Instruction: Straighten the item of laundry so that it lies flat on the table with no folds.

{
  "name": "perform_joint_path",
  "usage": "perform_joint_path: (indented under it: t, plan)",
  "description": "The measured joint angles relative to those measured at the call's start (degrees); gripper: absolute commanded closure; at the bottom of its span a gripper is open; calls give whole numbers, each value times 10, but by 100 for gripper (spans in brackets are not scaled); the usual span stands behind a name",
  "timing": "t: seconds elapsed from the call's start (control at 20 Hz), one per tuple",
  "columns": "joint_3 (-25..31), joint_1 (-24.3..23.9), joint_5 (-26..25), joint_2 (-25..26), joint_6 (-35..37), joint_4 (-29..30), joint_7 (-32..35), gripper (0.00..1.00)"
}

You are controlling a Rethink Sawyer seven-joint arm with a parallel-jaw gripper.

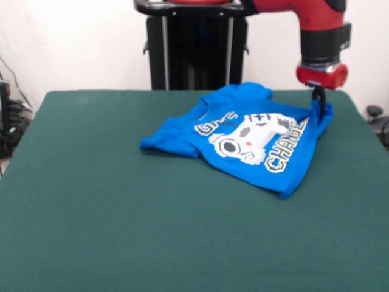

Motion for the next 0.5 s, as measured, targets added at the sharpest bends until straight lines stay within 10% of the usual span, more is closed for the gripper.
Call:
perform_joint_path:
  t: [0.05,0.1,0.5]
  plan:
    - [0,2,1,-6,3,3,0,100]
    - [-6,9,3,-29,15,13,0,0]
    - [-18,6,2,-50,19,18,0,0]
